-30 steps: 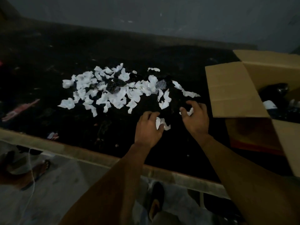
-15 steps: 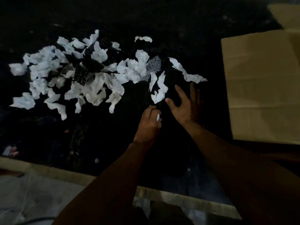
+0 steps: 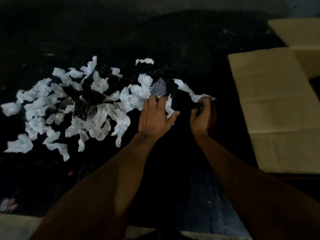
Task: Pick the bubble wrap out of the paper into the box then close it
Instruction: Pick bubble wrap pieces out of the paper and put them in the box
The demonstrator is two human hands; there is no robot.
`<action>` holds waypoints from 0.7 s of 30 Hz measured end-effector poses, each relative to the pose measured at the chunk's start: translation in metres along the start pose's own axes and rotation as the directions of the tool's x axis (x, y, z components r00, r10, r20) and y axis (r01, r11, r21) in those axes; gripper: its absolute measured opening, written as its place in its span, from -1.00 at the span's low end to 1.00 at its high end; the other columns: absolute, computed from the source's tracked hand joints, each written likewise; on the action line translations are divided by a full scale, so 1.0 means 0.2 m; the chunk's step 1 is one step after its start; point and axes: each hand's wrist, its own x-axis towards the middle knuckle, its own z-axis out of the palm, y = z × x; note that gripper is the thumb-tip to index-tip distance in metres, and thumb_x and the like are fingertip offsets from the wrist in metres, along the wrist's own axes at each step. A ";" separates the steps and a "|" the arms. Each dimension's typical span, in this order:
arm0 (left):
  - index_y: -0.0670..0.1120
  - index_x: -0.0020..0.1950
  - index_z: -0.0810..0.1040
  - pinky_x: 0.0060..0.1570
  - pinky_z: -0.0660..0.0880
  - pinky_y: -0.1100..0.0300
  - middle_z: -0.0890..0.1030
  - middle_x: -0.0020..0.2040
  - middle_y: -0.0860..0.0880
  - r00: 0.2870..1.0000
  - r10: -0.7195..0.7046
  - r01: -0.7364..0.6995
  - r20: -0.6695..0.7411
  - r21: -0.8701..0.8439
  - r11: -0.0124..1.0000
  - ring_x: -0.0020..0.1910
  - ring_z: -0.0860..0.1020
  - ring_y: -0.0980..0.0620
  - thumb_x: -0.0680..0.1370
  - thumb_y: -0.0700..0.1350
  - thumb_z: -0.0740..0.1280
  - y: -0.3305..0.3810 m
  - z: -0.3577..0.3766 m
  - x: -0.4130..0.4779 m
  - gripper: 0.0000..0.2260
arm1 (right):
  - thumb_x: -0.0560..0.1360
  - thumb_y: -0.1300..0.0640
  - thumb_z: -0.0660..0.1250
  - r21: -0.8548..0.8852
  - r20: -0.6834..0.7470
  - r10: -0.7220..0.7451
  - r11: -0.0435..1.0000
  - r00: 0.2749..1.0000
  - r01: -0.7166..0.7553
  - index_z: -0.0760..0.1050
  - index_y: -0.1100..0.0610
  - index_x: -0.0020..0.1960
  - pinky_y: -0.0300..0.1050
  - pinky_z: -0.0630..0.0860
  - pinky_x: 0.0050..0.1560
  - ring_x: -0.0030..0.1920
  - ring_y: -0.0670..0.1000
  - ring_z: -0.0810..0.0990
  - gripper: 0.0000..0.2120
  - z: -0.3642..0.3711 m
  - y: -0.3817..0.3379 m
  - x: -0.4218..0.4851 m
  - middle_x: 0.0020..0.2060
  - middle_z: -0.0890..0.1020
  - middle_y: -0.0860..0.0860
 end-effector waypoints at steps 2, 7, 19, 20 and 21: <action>-0.11 0.33 0.42 0.01 0.48 -0.06 0.42 0.15 -0.22 0.997 0.035 -0.039 0.063 0.071 0.997 0.07 0.42 -0.18 0.41 0.31 0.32 -0.04 0.03 0.06 -0.35 | 0.50 0.23 0.28 -0.024 -0.068 0.029 0.999 0.997 -0.031 0.50 0.12 0.19 0.15 0.46 0.18 0.19 0.21 0.50 -0.73 0.02 -0.02 0.05 0.15 0.52 0.21; 0.03 0.48 0.24 0.19 0.34 -0.07 0.33 0.29 -0.22 0.980 -0.010 -0.031 0.200 0.203 0.979 0.19 0.33 -0.18 0.38 0.45 0.21 -0.07 0.15 0.13 -0.21 | 0.56 -0.05 0.24 -0.187 0.004 0.080 0.979 0.997 -0.078 0.42 -0.02 0.35 0.27 0.38 0.23 0.26 0.24 0.42 -0.63 0.15 0.04 0.20 0.21 0.47 0.22; -0.13 -0.08 0.54 -0.12 0.47 -0.03 0.53 -0.06 -0.14 0.988 0.148 -0.146 0.035 -0.045 0.988 -0.09 0.49 -0.15 0.56 -0.01 0.19 -0.10 0.34 0.08 -0.77 | 0.46 -0.13 0.31 -0.376 0.068 0.049 0.926 0.996 -0.020 0.55 0.14 -0.06 0.16 0.44 0.13 0.04 0.29 0.48 -0.68 0.31 0.17 0.33 0.05 0.48 0.26; -0.13 -0.08 0.54 -0.14 0.48 -0.03 0.53 -0.09 -0.14 0.983 0.178 -0.175 0.034 -0.071 0.982 -0.12 0.49 -0.15 0.56 -0.04 0.20 -0.11 0.35 0.08 -0.80 | 0.45 -0.11 0.28 -0.326 0.063 0.076 0.944 0.995 -0.052 0.54 0.15 -0.05 0.10 0.45 0.13 0.05 0.25 0.48 -0.68 0.32 0.17 0.32 0.07 0.47 0.22; -0.12 -0.06 0.53 -0.16 0.49 -0.02 0.53 -0.12 -0.14 0.983 0.182 -0.178 0.036 -0.105 0.978 -0.15 0.49 -0.15 0.55 -0.07 0.21 -0.10 0.35 0.08 -0.84 | 0.44 -0.06 0.28 -0.287 0.061 0.120 0.953 0.991 -0.097 0.52 0.17 -0.03 0.03 0.44 0.13 0.05 0.16 0.48 -0.70 0.32 0.16 0.32 0.09 0.45 0.15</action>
